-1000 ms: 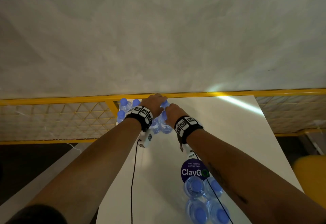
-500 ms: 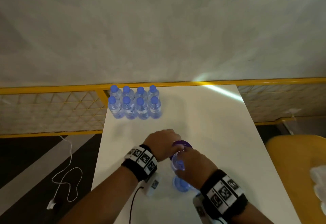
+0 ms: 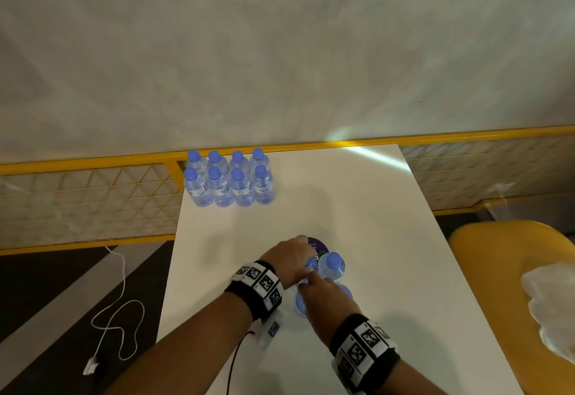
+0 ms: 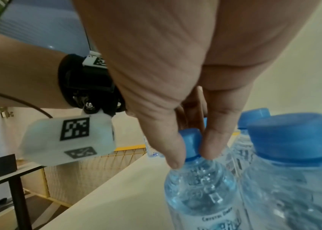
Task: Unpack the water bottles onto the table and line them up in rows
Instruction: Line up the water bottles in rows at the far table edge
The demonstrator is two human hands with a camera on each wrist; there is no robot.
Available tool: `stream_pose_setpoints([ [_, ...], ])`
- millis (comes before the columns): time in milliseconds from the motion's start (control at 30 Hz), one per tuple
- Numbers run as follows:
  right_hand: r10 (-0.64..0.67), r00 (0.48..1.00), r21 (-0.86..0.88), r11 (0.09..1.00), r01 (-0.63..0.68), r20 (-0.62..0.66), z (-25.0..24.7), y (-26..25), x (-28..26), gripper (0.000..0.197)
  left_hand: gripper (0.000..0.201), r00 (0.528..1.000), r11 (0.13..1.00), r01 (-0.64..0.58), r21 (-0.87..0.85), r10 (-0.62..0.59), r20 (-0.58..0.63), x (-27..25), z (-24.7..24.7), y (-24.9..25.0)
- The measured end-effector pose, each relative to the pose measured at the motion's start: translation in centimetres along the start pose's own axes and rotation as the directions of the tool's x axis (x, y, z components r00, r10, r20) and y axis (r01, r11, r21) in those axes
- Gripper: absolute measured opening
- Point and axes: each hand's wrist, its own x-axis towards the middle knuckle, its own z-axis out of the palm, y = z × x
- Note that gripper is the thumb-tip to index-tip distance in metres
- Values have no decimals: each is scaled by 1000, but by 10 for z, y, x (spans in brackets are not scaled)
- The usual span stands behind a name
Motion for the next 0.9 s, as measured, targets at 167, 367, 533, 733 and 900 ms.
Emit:
stream_pose_setpoints([
  [167, 9, 999, 8, 1000, -10, 32, 0, 2, 6, 20, 22, 998, 1000, 12, -2, -12, -57, 18, -31, -19],
  [367, -44, 993, 40, 998, 40, 109, -30, 7, 36, 23, 18, 975, 999, 31, 37, -22, -221, 63, -104, -52],
  [533, 0, 995, 176, 984, 19, -104, -68, 18, 97, 20, 24, 964, 992, 77, 96, -50, -259, 115, -148, -85],
  [733, 73, 981, 230, 973, -31, -178, -113, 35, 180, 21, 23, 955, 983, 131, 132, -90, -283, 161, -170, -121],
  [900, 74, 982, 157, 986, -46, -175, -131, 46, 246, 25, 15, 966, 970, 163, 183, -119, -228, 188, -169, -140],
])
